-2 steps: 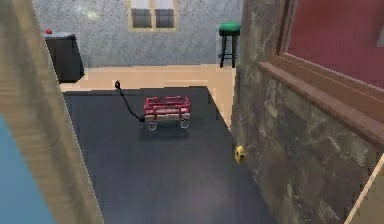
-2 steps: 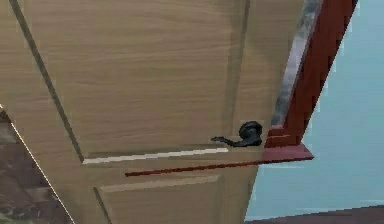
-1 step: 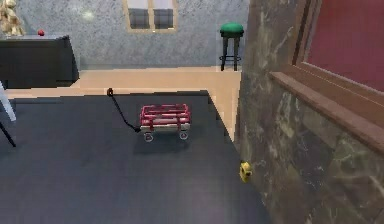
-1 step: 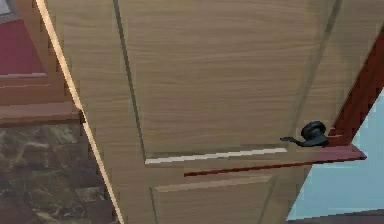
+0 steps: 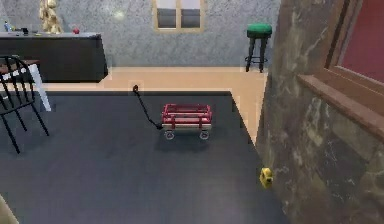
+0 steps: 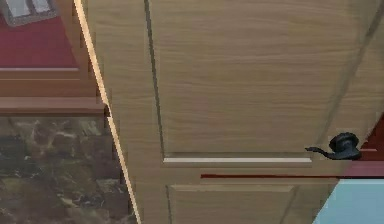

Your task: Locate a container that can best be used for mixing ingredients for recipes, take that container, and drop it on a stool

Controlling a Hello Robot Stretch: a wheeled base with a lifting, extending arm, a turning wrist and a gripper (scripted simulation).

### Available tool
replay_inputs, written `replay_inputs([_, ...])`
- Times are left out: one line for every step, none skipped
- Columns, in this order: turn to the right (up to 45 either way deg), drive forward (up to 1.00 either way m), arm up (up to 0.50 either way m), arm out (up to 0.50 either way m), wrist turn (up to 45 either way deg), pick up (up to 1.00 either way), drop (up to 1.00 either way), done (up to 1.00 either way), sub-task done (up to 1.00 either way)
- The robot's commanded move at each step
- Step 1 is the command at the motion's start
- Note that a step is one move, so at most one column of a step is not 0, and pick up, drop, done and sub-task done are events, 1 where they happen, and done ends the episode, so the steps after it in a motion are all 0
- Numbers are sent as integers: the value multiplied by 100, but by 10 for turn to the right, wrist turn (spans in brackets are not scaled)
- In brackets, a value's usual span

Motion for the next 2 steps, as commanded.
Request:
replay_inputs([0, 45, 0, 0, 0, 0, 0, 0, 0])
replay_inputs([-330, 0, 0, 0, 0, 0, 0, 0, 0])
